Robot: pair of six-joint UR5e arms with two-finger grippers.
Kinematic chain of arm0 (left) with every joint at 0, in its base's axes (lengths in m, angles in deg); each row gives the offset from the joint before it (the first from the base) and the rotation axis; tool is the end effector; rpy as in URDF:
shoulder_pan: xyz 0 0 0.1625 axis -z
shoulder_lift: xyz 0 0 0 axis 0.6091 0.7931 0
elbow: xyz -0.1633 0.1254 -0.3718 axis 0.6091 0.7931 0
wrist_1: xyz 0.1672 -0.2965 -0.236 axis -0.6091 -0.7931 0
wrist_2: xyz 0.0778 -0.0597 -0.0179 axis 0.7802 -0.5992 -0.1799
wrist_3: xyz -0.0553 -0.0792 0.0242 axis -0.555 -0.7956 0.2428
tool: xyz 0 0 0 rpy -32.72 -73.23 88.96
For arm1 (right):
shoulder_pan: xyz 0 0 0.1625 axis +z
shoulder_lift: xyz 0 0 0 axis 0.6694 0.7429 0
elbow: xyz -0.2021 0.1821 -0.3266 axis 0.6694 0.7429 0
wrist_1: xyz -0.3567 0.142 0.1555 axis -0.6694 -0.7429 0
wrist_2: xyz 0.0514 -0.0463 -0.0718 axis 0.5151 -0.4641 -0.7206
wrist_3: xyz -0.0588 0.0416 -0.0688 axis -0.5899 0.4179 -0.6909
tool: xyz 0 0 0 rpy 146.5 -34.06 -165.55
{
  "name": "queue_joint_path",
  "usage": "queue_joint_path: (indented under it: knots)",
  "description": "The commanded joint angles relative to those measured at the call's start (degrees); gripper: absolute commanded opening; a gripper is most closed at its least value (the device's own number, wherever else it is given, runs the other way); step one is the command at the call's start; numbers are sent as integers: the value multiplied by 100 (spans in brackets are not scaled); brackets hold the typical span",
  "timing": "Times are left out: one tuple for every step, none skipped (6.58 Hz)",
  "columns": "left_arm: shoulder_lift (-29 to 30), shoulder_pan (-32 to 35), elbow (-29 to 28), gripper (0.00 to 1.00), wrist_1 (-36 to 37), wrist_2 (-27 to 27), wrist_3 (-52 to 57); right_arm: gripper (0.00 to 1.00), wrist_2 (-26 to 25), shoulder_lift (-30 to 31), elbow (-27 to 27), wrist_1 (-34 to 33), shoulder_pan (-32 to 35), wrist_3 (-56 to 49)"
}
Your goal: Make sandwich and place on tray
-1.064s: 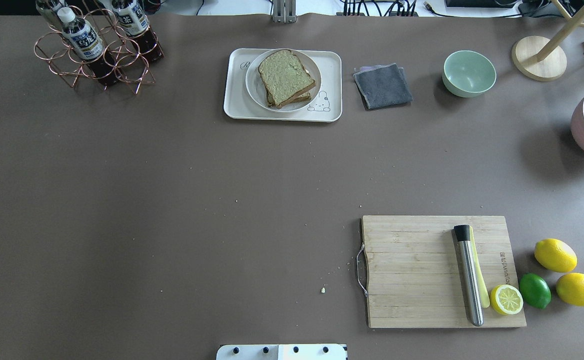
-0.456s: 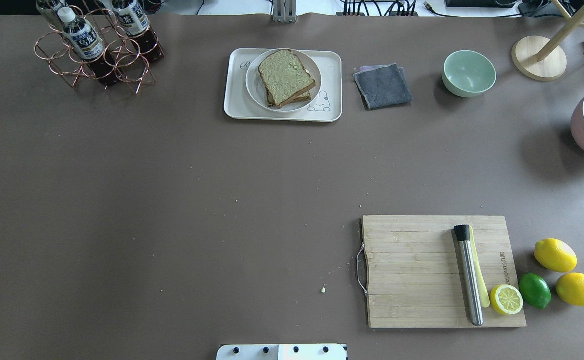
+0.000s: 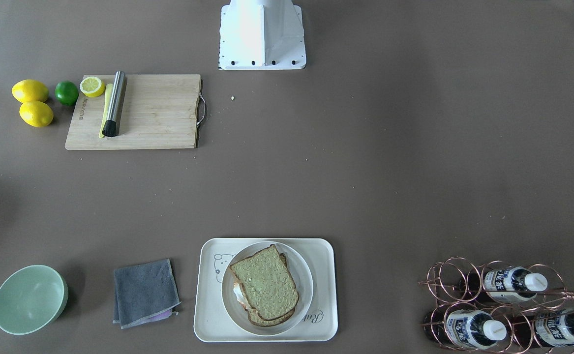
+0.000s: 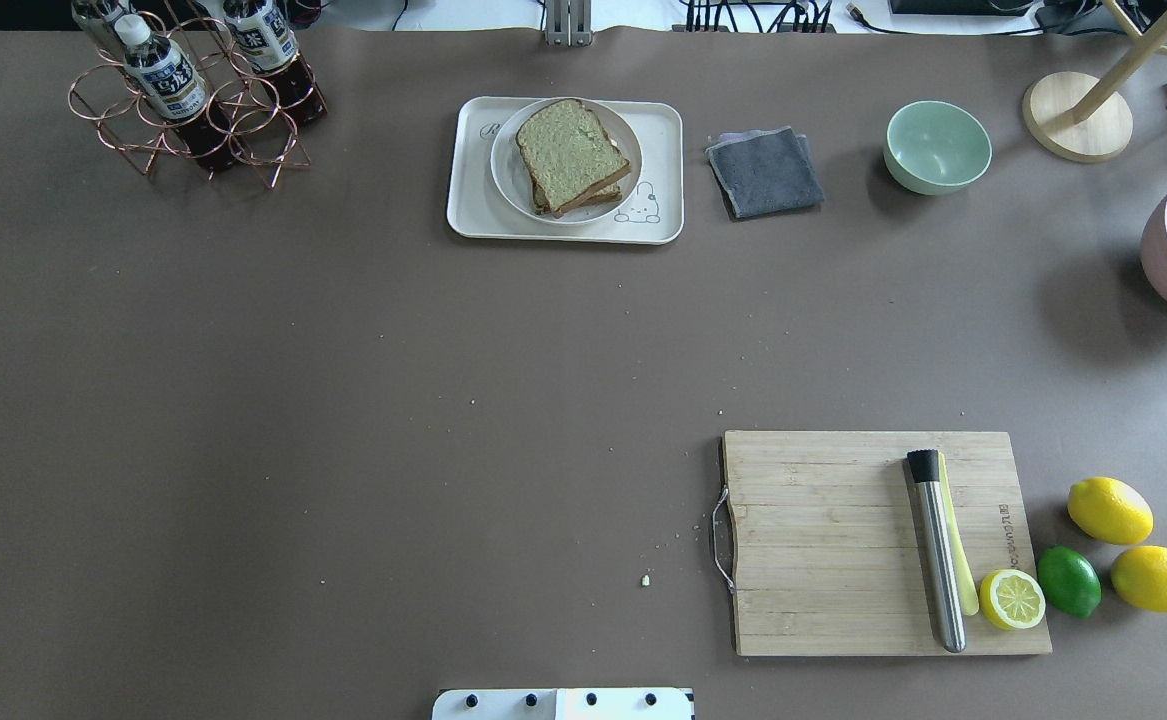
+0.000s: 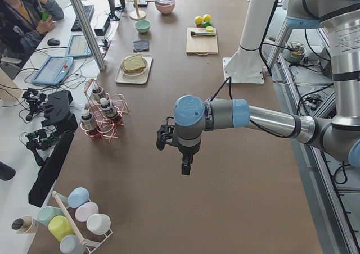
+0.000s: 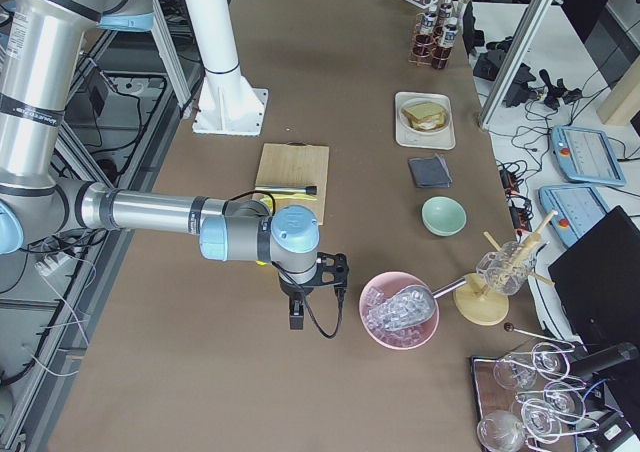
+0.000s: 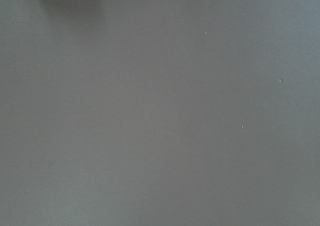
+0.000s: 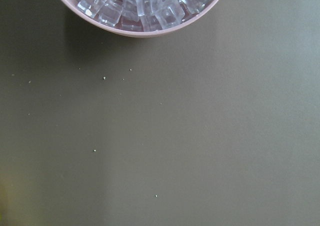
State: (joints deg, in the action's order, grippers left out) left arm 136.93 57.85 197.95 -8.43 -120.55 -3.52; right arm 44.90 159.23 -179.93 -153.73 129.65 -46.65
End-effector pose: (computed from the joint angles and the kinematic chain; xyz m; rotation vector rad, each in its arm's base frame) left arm -0.0976 -0.3640 0.5752 0.0450 0.7881 0.1394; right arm 0.0545 -0.3566 0.6572 0.0032 -0.6993 -0.0537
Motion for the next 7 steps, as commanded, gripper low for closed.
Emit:
queue_joint_path:
  knots:
    - [-5, -27, -23, 98, -10, 2, -42, 100, -7, -309, -357, -795, -80, 0]
    - [-5, -27, -128, 98, -10, 19, -25, 100, -7, -416, -376, -905, -89, -9]
    - [30, -62, -442, 98, -245, 28, -25, 100, 28, -573, -377, -923, -89, -9]
    - [31, -62, -784, 98, -621, 28, -33, 100, 37, -636, -377, -924, -89, -1]
    - [31, -45, -875, 98, -686, 28, -34, 100, 55, -636, -377, -915, -89, 0]
    - [-4, -27, -867, 98, -695, 89, -34, 100, 72, -636, -394, -897, -89, 0]
    - [-22, -1, -823, 98, -704, 107, -34, 100, 64, -636, -394, -897, -89, 0]
